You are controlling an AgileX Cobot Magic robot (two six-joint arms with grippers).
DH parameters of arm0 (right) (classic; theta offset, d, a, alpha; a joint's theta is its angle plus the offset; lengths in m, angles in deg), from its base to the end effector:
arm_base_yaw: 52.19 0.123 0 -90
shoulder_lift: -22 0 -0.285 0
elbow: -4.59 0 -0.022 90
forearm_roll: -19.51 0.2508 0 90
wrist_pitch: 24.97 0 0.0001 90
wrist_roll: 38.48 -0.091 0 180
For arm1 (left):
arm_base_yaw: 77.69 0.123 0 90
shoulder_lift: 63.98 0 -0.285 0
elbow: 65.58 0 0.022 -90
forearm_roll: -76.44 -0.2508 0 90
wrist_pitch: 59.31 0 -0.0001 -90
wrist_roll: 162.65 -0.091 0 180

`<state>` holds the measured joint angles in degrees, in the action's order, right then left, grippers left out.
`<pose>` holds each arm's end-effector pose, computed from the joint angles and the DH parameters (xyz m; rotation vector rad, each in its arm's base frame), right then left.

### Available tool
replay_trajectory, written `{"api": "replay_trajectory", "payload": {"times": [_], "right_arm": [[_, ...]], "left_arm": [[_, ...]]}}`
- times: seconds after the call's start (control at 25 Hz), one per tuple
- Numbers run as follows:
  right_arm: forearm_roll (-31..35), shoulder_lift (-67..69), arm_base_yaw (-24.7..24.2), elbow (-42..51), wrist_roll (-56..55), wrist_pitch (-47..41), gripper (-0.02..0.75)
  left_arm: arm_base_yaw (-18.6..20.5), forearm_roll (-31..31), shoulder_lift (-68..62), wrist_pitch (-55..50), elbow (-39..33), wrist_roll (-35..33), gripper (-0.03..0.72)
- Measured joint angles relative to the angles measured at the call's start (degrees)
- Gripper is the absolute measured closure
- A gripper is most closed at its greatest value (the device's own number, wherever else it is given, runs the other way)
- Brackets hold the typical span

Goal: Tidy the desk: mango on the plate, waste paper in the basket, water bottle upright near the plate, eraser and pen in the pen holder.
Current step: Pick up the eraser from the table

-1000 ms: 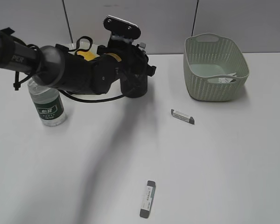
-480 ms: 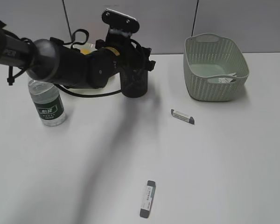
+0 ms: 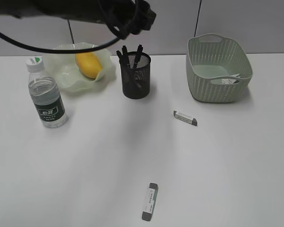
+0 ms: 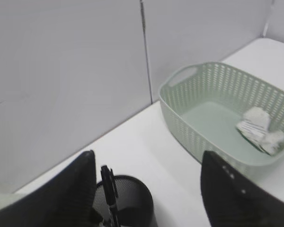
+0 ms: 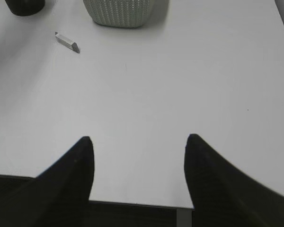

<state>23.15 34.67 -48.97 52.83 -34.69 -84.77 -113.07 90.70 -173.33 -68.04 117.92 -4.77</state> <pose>0.0082 0.0055 0.2802 -0.1280 2.1019 0.0710 0.3442 -0.2486 0.3070 0.7662 1.8598 -0.3436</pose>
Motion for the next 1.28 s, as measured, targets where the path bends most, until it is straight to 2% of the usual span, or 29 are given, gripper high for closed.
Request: {"api": "replay_trajectory", "payload": {"times": [0.16, 0.24, 0.36, 0.48, 0.6, 0.68, 0.84, 1.0, 1.16, 1.28], "right_arm": [[0.00, 3.32, 0.00, -1.18, -0.80, 0.07, 0.263], [0.00, 8.05, 0.00, -2.25, -0.82, 0.28, 0.268], [0.31, 16.88, 0.00, -4.91, 1.81, 0.29, 0.269], [1.03, 29.30, 0.19, -9.65, 5.09, 0.72, 0.269], [1.27, 41.45, 0.27, -16.57, 8.40, 0.82, 0.269], [1.83, 49.71, 0.39, -22.14, 11.79, 0.67, 0.269], [2.63, 64.07, 3.30, -35.76, 14.96, -1.18, 0.271], [1.92, 75.95, 10.00, -46.98, 16.06, -2.34, 0.272], [0.46, 86.13, 16.38, -54.57, 17.18, -3.14, 0.300], [0.46, 93.07, 18.13, -58.03, 18.14, -3.25, 0.325]], "left_arm": [[3.22, -0.33, 8.74, -21.23, 0.06, 2.14, 0.225], [6.83, -1.43, 11.76, -31.83, 0.16, 4.42, 0.236], [14.94, -2.59, 13.97, -44.87, 0.16, 6.29, 0.241], [24.03, -3.48, 16.94, -52.02, -0.58, 5.65, 0.243], [30.52, -5.04, 23.37, -53.33, -4.25, 4.13, 0.243], [33.32, -6.12, 29.49, -52.61, -8.31, 3.85, 0.243], [35.25, -6.67, 42.33, -50.74, -18.28, 3.72, 0.243], [35.25, -7.29, 55.55, -51.15, -27.38, 5.25, 0.243], [35.25, -6.89, 66.76, -52.27, -35.00, 9.32, 0.243], [35.25, -4.59, 75.28, -54.55, -39.85, 11.02, 0.243]]}}
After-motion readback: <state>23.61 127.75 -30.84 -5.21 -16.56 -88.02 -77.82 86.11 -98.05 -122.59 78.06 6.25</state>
